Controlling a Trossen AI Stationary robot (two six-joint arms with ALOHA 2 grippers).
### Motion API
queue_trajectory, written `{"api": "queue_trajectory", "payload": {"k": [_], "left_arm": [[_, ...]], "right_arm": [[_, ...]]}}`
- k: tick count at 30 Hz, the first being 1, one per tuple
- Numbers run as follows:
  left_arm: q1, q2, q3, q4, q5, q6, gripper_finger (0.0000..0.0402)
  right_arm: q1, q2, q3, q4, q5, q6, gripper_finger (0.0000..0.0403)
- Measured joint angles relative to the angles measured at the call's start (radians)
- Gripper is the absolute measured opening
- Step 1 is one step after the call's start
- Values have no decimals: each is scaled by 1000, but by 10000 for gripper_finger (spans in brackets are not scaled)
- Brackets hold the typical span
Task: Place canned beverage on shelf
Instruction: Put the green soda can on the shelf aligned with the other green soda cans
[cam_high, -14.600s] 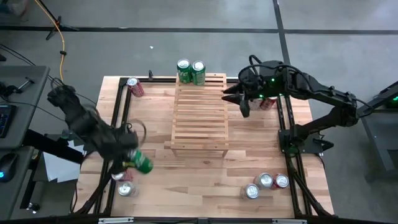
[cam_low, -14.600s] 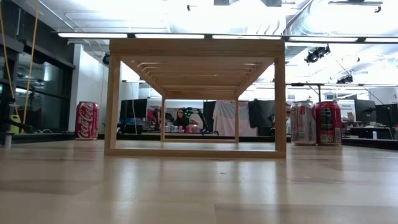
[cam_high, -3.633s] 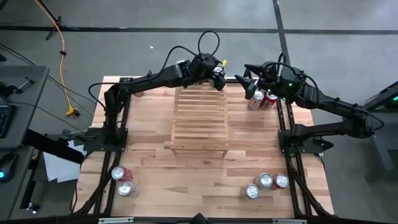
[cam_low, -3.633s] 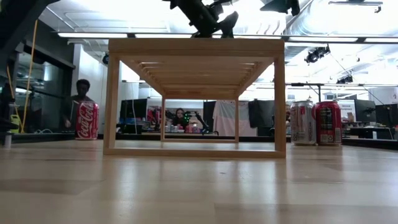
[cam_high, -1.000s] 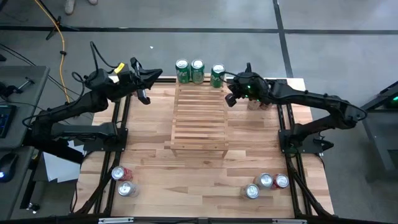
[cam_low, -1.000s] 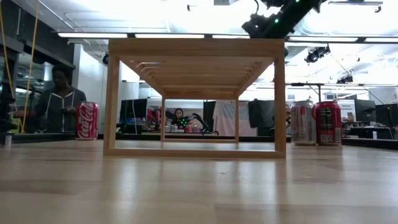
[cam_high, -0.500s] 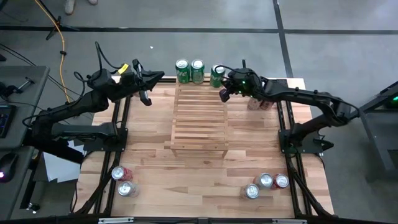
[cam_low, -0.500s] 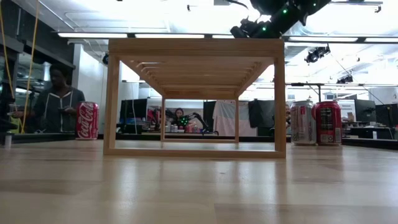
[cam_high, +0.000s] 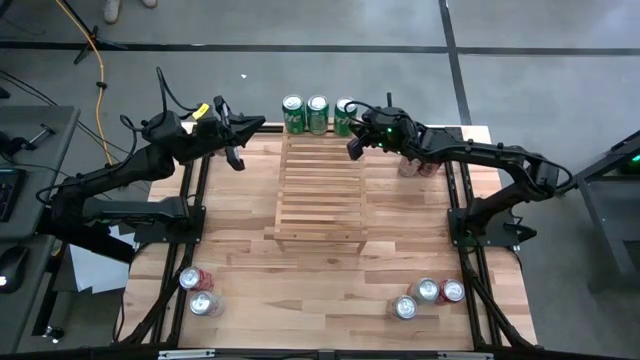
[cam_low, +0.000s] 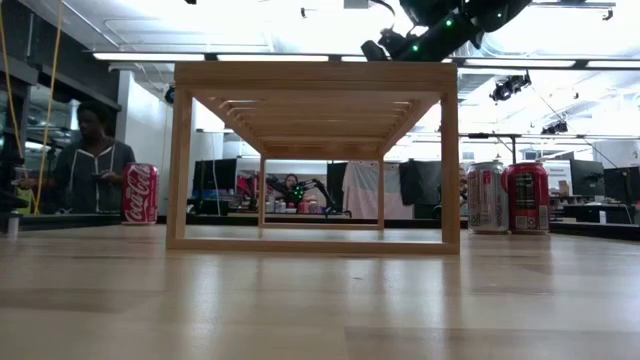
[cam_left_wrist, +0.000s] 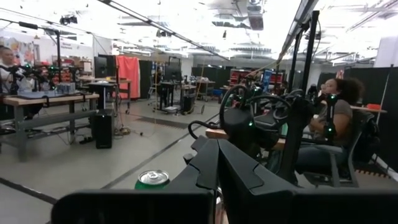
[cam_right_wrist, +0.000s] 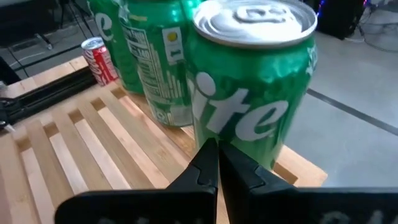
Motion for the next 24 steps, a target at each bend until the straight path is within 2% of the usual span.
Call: {"api": "queue_trajectory", "payload": {"k": [6,10,16,19,24], "left_arm": [[0,0,0,0,-2,24,3],[0,0,0,-10,-2,25,3],[0,0,0,-75,-24,56,3],[0,8,0,-176,-127,85,3],[24,85,0,-322,-381,76,1]], "right_arm": [[0,0,0,24,-29,-13,0],[0,-5,0,-18,-31,-54,0],[-1,-6,0,-51,41,-73,0],[-2,-6,0,-52,89,-77,0],[-14,-6,0,-49,107,-76,0]]}}
